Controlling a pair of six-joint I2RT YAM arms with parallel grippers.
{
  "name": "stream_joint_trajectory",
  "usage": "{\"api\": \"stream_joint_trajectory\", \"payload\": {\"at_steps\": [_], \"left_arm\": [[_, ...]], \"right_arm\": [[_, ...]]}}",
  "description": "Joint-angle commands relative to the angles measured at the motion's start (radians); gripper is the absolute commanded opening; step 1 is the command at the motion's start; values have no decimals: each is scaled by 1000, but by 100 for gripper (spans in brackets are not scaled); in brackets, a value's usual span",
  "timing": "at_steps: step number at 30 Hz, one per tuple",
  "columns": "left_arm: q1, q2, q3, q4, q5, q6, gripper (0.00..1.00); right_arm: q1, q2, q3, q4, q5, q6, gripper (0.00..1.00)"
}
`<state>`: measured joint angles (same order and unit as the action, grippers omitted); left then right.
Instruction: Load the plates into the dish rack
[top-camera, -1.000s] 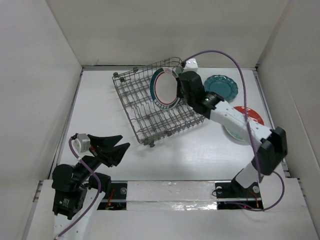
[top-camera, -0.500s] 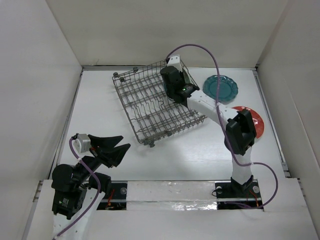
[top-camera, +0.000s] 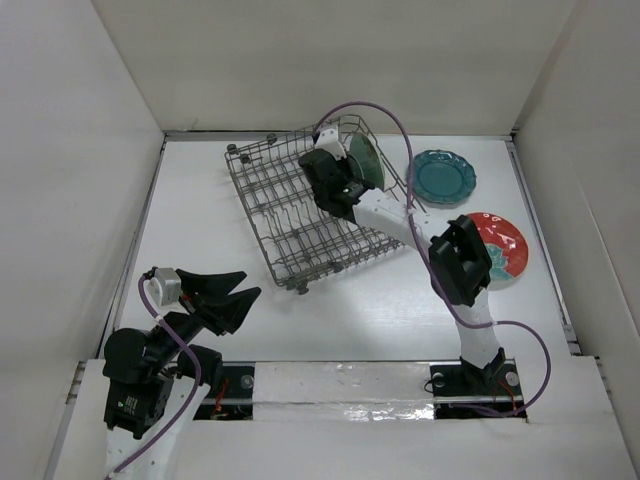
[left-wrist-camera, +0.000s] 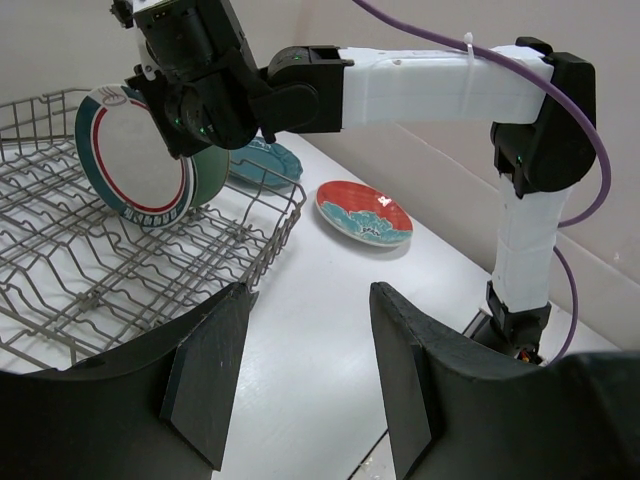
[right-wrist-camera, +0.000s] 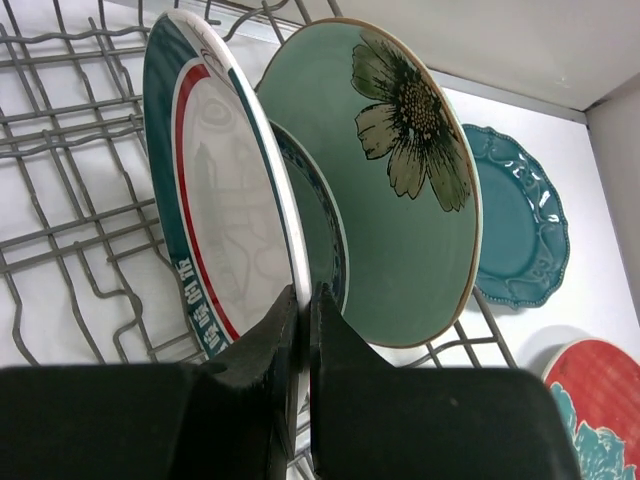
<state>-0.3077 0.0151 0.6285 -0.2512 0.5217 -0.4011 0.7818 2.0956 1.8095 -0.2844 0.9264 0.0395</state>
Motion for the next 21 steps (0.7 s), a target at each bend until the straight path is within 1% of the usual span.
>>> {"api": "stream_joint_trajectory", "payload": {"at_steps": [1,3,6,7,10,11,12,13,14,16,17,18,19,20,21], "left_arm": [[-8,-107,-6,53,8,13,48],[-8,-104,-6,53,8,12,48],[-8,-101,-6,52,8,13,48],[-8,-99,-6,52,8,13,48],[-8,-90,-6,52,8,13,48],[-8,-87,-6,52,8,13,48],[-8,-86,-6,52,8,12,48],[-8,-84,-6,52,8,11,48],[-8,-83,-6,52,8,13,48],[-8,-81,-6,50,8,12,48],[-8,-78,-6,50,8,11,48],[-8,-78,-6,50,8,10,48],[-8,-78,-6,49,8,11,48],[-8,-78,-6,49,8,10,48],[-8,-79,-6,49,8,10,48]], "right_arm": [[19,0,4,22,6,39,0],[19,0,4,14,-3,51,0],[19,-6,16,-13,8,69,22],[10,-14,16,-15,5,72,37],[-1,-74,8,-10,-50,94,53],[-10,-94,-5,-6,-95,105,57],[-10,-139,-16,-1,-118,109,58],[-19,-164,-27,4,-142,117,62],[-33,-189,-56,7,-197,132,63],[-42,-276,-96,28,-253,155,64],[-71,-313,-126,45,-309,175,64],[-84,-353,-206,68,-337,189,64],[-99,-438,-252,115,-366,207,64],[-116,-484,-301,143,-411,250,63],[-156,-532,-417,177,-420,273,60]]}}
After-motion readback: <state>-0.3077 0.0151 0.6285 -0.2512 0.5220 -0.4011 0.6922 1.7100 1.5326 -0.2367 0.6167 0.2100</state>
